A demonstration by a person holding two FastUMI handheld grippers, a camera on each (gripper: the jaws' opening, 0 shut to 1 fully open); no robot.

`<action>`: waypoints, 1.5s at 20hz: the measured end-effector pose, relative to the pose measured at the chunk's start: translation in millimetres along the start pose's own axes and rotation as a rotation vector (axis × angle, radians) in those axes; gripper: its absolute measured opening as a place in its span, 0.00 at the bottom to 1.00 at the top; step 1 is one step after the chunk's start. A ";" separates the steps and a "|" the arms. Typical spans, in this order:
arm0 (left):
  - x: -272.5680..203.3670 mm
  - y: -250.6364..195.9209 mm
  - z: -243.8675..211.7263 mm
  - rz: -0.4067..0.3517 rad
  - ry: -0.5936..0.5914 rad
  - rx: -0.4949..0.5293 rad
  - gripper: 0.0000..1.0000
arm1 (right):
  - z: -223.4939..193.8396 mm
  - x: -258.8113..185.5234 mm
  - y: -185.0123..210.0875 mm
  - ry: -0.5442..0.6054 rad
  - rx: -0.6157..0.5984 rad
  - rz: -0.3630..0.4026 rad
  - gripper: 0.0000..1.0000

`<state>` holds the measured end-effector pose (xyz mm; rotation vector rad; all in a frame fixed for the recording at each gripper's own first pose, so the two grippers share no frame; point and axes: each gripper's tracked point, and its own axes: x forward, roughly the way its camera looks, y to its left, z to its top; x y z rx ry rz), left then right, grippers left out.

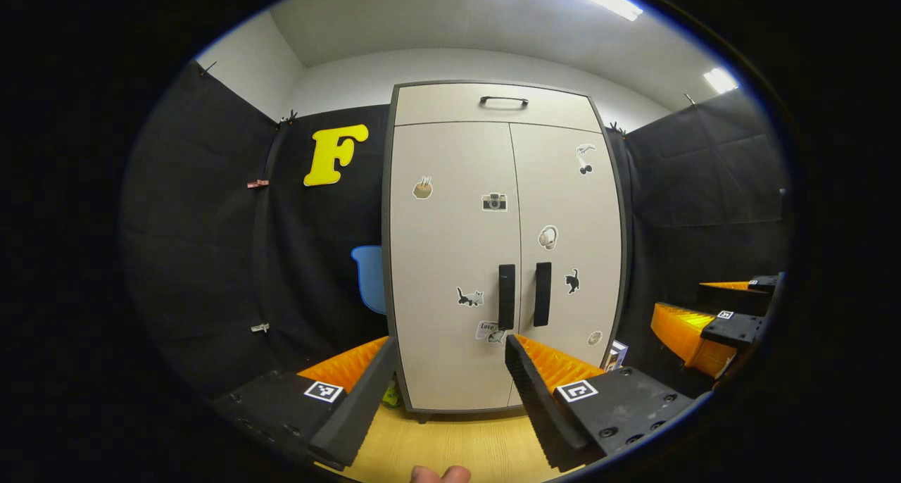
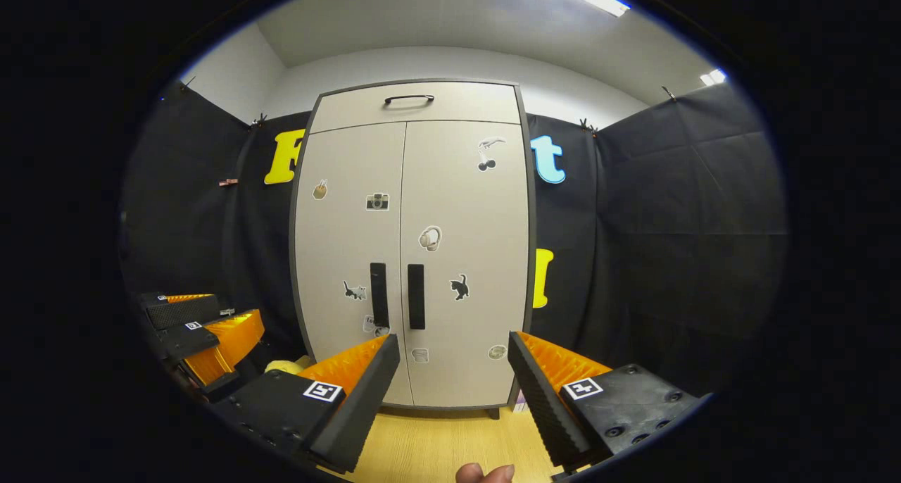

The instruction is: Open the right door of the double-door shoe cabinet with the right hand, and open the left door with the left hand.

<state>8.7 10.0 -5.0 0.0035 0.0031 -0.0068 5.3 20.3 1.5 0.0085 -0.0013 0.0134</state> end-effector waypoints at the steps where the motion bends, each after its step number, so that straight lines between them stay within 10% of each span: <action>1: 0.9 0.1 -0.6 0.000 -0.001 0.001 0.94 | 0.6 0.8 2.3 -0.003 0.000 0.002 0.98; 23: 48.4 42.5 -43.2 0.019 0.047 0.014 0.94 | -18.3 199.5 59.0 -0.041 -0.027 0.046 0.96; 30: 57.3 61.1 -62.2 0.034 0.083 0.013 0.94 | -41.3 260.0 67.8 -0.003 0.051 0.006 0.57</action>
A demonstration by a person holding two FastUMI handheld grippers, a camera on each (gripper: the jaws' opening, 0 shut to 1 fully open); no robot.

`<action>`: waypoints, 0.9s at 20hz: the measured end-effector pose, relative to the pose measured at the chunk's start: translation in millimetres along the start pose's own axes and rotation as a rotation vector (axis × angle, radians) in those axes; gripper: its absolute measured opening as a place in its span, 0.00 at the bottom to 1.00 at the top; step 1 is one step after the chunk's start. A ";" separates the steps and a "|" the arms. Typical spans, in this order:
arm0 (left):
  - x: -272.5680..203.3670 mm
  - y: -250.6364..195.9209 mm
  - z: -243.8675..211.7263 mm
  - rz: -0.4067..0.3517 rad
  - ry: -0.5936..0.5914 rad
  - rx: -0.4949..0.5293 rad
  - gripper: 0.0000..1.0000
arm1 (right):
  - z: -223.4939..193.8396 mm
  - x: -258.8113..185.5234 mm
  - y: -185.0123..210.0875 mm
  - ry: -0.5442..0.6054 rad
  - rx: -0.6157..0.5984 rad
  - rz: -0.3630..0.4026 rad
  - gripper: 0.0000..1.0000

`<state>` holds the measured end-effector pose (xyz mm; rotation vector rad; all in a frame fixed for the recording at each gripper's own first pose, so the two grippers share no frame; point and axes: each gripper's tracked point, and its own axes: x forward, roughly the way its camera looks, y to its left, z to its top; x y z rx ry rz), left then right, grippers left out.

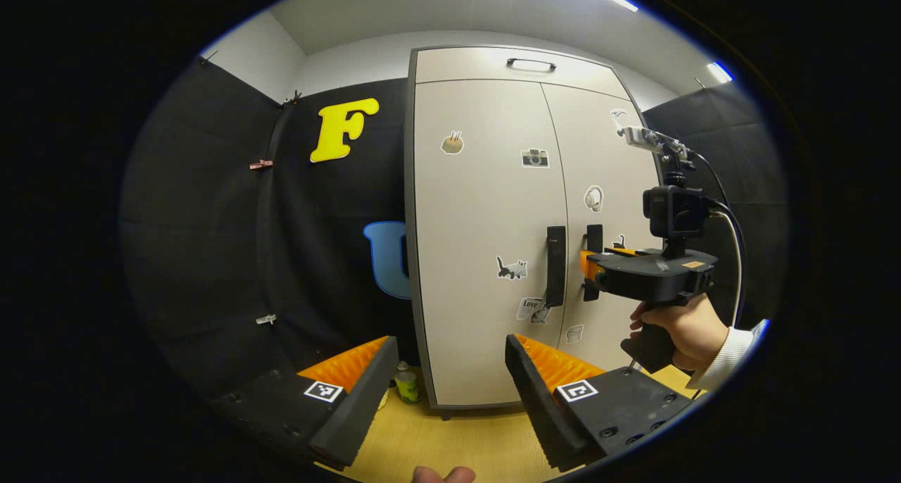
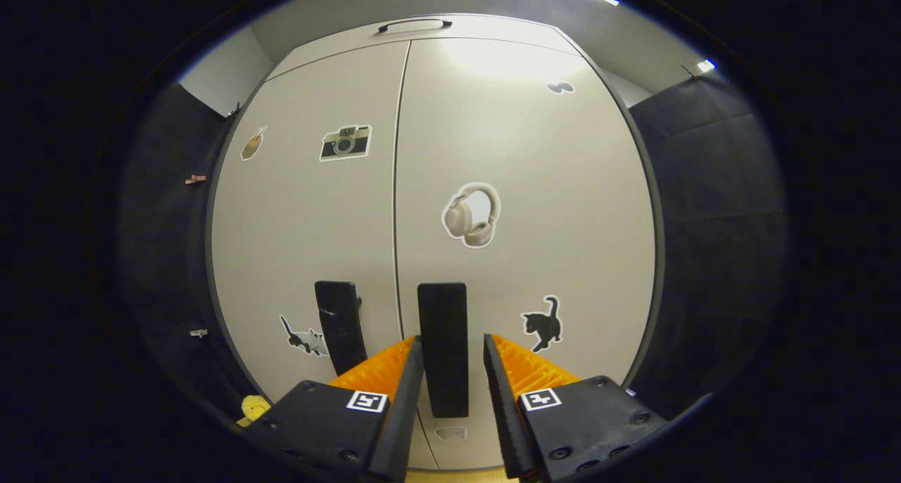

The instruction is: Open the right door of the double-door shoe cabinet with the right hand, and open the left door with the left hand.

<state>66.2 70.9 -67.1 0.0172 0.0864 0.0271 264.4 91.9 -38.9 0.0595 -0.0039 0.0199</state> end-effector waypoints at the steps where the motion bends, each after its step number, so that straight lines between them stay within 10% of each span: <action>1: 0.6 1.7 -3.0 0.002 0.004 0.000 0.94 | -3.3 0.8 1.7 0.008 -0.015 -0.007 0.45; 18: -28.3 24.3 -6.7 0.058 0.002 -0.009 0.94 | -4.6 -0.4 -1.4 0.054 -0.046 0.011 0.16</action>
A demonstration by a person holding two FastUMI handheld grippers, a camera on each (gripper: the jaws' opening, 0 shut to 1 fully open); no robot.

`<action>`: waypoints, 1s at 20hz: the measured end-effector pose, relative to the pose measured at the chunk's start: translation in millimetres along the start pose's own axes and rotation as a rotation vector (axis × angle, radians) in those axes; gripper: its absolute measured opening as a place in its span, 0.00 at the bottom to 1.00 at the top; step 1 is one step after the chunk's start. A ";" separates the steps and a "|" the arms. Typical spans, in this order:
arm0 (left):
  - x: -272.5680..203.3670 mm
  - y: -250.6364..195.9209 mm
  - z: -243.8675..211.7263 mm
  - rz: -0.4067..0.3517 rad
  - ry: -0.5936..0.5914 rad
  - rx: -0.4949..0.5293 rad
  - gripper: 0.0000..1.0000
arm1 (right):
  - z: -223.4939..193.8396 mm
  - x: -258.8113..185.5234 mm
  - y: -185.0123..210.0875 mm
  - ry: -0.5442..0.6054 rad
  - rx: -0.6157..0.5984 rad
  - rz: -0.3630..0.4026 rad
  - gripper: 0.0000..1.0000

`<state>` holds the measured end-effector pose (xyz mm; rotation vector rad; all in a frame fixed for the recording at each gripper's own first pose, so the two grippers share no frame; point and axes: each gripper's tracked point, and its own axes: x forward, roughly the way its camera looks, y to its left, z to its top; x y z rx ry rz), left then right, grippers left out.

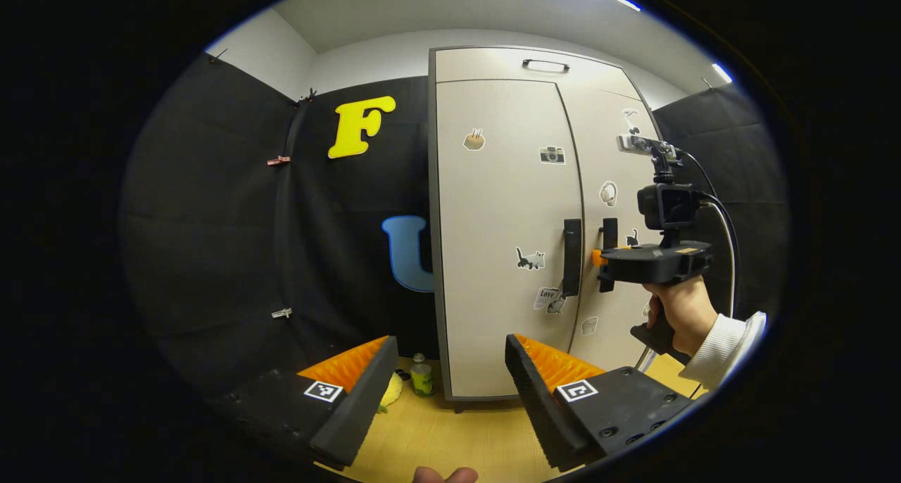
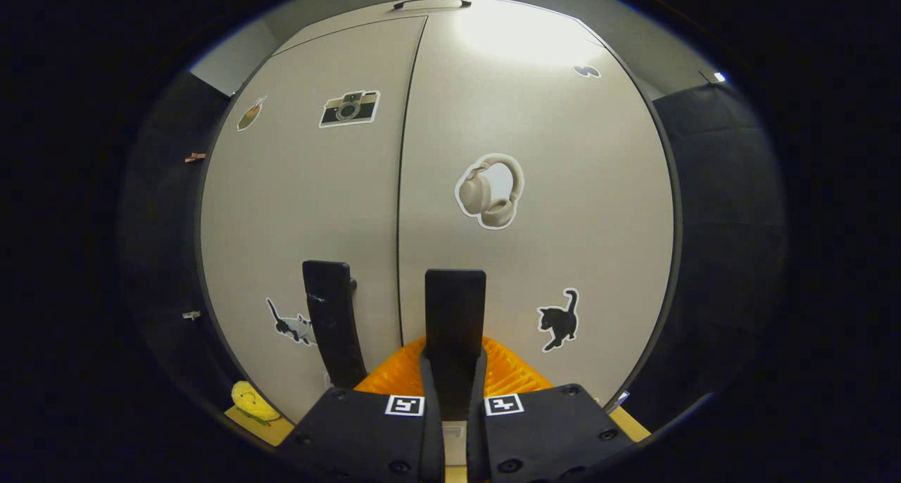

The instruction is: Open the right door of the double-door shoe cabinet with the right hand, and open the left door with the left hand.

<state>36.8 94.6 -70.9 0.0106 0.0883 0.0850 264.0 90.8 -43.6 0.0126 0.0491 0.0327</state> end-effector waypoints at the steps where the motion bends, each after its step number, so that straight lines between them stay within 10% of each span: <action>1: -2.1 0.5 -0.5 0.006 -0.001 0.001 0.94 | 1.0 -6.5 -1.4 -0.002 0.005 0.006 0.16; 20: -51.7 -75.6 12.0 -0.021 -0.011 0.026 0.94 | 10.5 -52.6 -43.6 0.023 0.052 0.031 0.15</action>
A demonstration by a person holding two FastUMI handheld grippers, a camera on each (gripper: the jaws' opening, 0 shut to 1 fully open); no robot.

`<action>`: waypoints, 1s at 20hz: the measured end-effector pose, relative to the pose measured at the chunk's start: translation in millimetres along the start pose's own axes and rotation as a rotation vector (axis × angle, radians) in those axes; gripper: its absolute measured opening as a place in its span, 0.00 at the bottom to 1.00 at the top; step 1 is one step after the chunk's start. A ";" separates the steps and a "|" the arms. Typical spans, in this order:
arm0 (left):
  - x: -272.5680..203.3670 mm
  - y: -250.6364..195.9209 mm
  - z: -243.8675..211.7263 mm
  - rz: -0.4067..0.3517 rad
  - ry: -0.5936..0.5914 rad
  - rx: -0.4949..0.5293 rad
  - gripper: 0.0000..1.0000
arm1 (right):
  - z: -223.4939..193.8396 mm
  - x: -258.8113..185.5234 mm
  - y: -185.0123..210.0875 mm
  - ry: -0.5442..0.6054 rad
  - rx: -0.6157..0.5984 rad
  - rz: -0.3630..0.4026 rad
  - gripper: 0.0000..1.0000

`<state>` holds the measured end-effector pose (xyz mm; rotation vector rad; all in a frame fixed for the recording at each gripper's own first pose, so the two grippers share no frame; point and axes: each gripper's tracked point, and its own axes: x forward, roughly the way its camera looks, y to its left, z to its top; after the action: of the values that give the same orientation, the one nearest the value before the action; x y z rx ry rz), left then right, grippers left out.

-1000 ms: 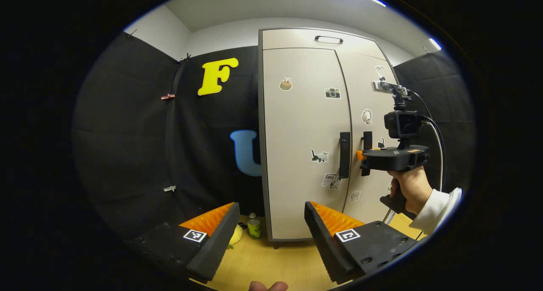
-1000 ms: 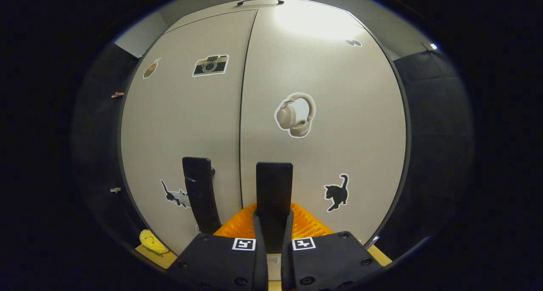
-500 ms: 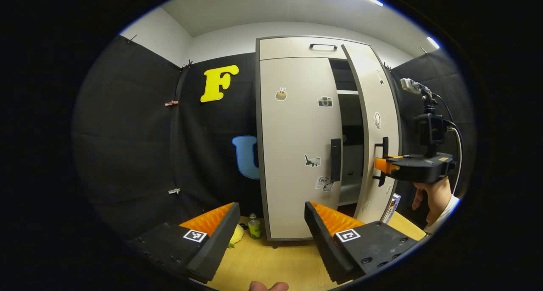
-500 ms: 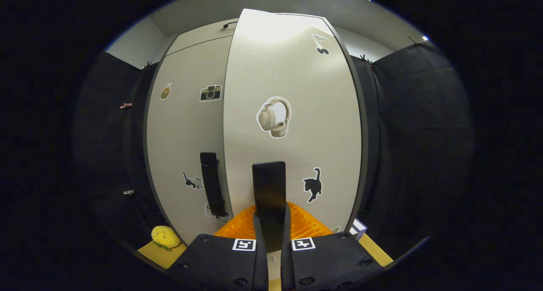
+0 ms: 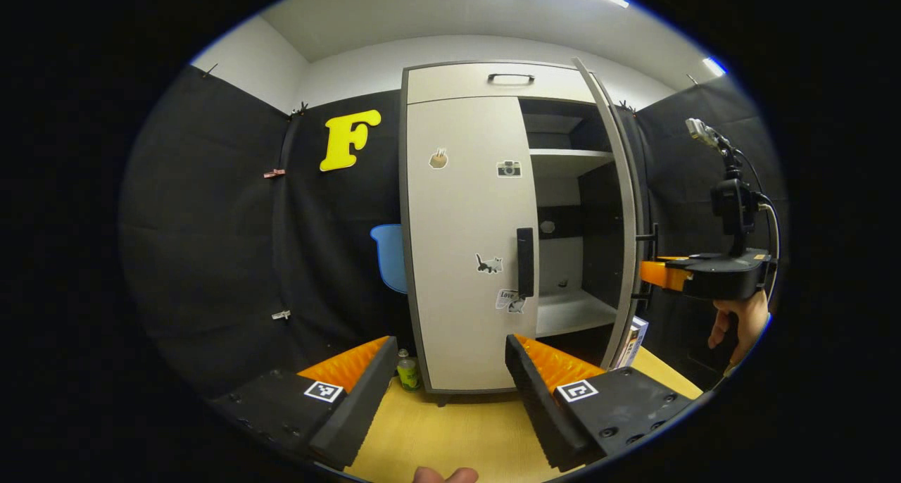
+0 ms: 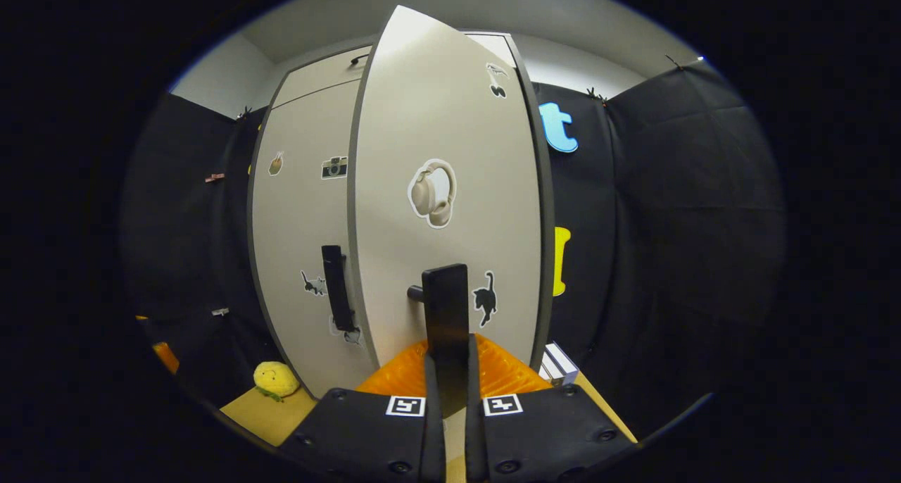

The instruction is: Open the right door of the double-door shoe cabinet with the right hand, and open the left door with the left hand.

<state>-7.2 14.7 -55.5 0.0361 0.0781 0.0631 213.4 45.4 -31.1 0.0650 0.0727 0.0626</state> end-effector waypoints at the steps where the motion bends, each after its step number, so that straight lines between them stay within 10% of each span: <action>1: -0.8 -4.5 -0.6 -0.002 0.002 0.002 0.94 | -1.0 -2.4 -4.9 0.009 0.002 -0.005 0.15; 20: 28.4 -133.1 21.4 -0.063 0.014 0.003 0.94 | -1.6 -12.3 -48.8 0.063 0.020 0.018 0.07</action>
<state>31.0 -116.9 -41.5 0.0365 0.0937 0.0004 204.0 -3.9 -35.2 0.0839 0.1356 0.0824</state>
